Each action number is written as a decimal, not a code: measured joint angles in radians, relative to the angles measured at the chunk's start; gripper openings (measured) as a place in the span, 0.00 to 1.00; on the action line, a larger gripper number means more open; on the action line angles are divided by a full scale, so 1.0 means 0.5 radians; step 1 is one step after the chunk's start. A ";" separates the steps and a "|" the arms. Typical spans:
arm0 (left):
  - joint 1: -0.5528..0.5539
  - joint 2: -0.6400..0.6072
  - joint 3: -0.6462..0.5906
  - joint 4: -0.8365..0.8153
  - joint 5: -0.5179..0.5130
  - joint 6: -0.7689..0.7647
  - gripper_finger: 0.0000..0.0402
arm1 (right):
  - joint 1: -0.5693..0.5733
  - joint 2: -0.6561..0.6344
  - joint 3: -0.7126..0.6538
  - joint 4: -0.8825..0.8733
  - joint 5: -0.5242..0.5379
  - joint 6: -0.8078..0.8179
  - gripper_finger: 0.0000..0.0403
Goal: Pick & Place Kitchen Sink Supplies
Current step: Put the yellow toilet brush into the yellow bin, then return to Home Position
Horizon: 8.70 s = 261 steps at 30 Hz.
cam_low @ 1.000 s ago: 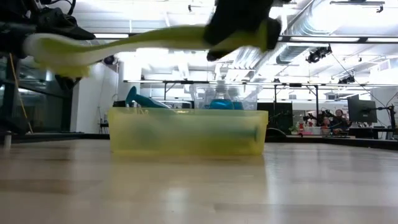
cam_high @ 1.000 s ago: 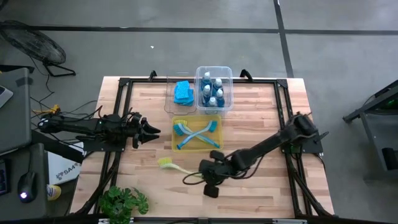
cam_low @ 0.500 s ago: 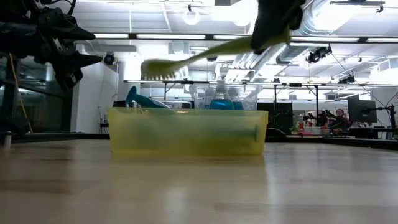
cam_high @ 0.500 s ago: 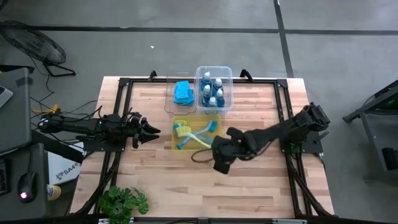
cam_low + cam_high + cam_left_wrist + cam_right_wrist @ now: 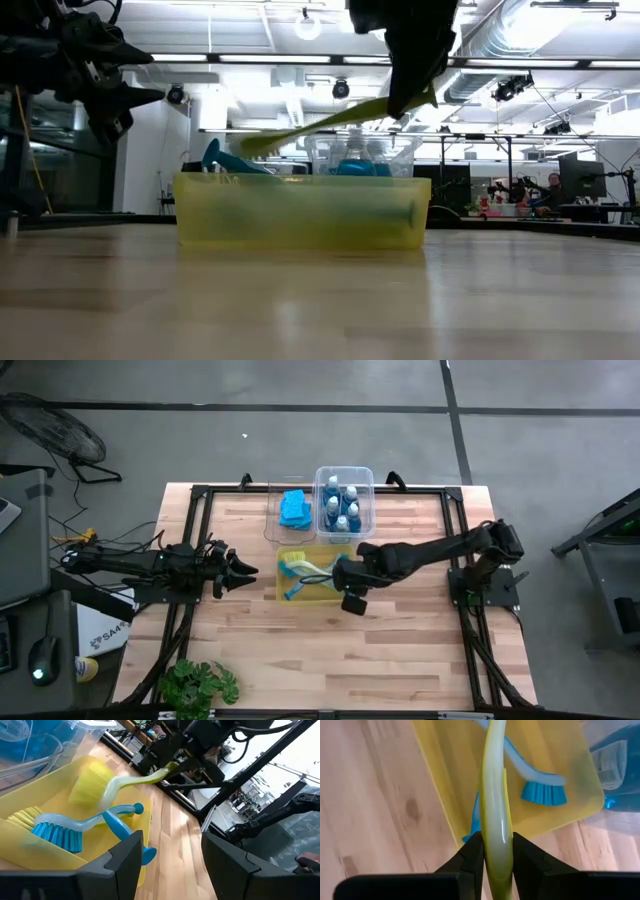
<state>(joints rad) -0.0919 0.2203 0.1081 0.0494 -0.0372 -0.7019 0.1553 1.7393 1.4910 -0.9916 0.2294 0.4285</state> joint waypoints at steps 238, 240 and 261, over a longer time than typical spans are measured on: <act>0.014 -0.426 -0.181 -0.097 0.092 -0.073 0.49 | -0.065 -3.397 -2.965 2.107 -0.120 0.347 0.52; 0.014 -0.428 -0.182 -0.090 0.076 -0.073 0.49 | -0.065 -3.397 -2.965 2.107 -0.121 0.347 0.52; 0.210 -0.391 -0.189 -0.059 -0.116 -0.073 0.49 | -0.066 -3.397 -2.965 2.110 -0.121 0.347 0.52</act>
<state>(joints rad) 0.0132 0.0246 0.0135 0.0200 -0.0952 -0.7383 0.1224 0.0406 0.0086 0.0635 0.1692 0.6022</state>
